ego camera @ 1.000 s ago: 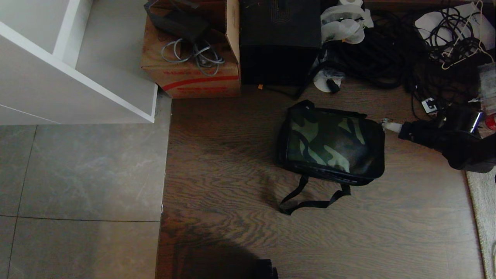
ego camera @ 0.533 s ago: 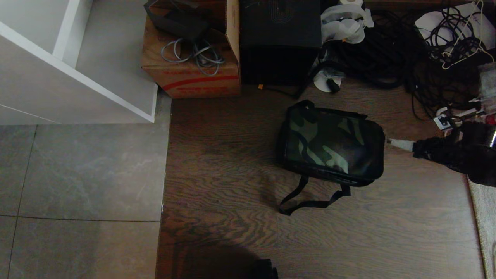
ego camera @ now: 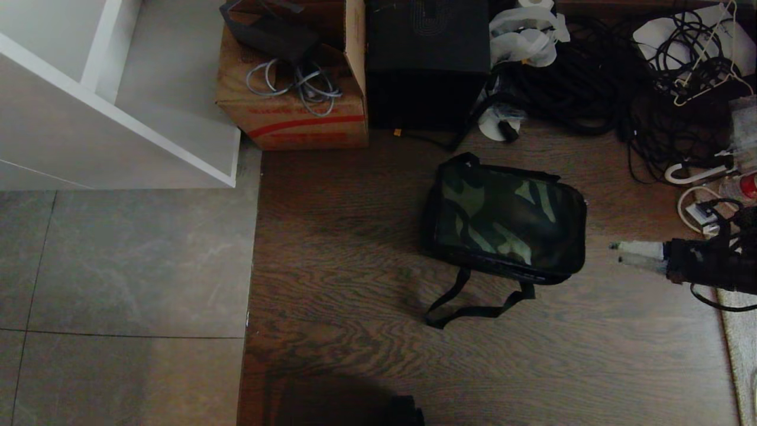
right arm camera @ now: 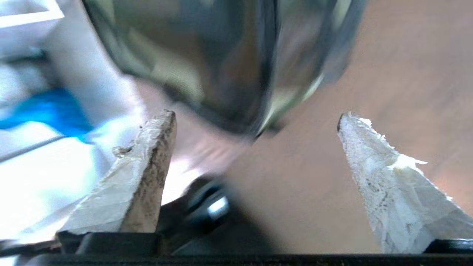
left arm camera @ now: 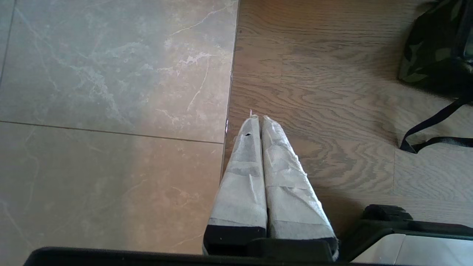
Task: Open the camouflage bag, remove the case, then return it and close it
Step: Open the top of the storage box
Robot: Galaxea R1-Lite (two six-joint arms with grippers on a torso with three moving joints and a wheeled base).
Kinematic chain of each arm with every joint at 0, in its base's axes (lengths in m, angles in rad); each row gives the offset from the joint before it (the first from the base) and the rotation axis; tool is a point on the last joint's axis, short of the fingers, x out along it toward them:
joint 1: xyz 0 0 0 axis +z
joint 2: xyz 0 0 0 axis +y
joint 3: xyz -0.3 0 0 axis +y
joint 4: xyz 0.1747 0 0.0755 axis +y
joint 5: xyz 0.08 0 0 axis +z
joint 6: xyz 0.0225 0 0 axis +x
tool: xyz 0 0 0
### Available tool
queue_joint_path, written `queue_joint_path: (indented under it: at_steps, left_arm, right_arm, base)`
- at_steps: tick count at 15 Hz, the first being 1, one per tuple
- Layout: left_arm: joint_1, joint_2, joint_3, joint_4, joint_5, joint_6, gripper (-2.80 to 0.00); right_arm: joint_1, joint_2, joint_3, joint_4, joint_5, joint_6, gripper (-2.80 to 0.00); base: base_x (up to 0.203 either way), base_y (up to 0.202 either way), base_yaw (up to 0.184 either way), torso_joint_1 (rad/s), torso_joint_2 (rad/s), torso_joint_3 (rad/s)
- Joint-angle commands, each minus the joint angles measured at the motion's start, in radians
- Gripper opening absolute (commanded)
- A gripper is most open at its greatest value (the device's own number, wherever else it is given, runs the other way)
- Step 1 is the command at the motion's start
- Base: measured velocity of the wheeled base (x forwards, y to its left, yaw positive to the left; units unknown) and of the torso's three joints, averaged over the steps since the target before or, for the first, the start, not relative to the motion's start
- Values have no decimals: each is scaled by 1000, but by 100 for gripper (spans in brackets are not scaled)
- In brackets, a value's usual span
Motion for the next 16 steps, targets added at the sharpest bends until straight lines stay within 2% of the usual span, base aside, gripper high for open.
queue_joint_path:
  at_steps: [1, 4, 7, 8, 10, 13, 16]
  left_arm:
    - [0, 0, 10, 0, 1, 0, -280]
    - [0, 0, 10, -1, 1, 0, -280]
    - [0, 0, 9, 1, 1, 0, -280]
    - [0, 0, 9, -1, 1, 0, -280]
    - [0, 0, 9, -1, 1, 0, -280]
    - [0, 0, 11, -1, 1, 0, -280]
    - [0, 0, 9, 0, 1, 0, -280]
  right_arm:
    - [14, -43, 24, 87, 3, 71, 0]
    - [52, -34, -2, 45, -17, 232, 0]
    - [121, 7, -45, -75, -169, 444, 0]
    - [146, 28, -51, -133, -204, 484, 0]
    - [165, 54, -61, -172, -227, 492, 0]
    - [195, 75, -77, -160, -269, 515, 0]
    - [236, 74, -73, -165, -286, 608, 0]
  base:
    - [0, 0, 0, 0, 0, 0]
    - [0, 0, 0, 0, 0, 0]
    - [0, 0, 0, 0, 0, 0]
    - [0, 0, 0, 0, 0, 0]
    - [0, 0, 0, 0, 0, 0]
    - [0, 0, 0, 0, 0, 0]
    - [0, 0, 0, 0, 0, 0]
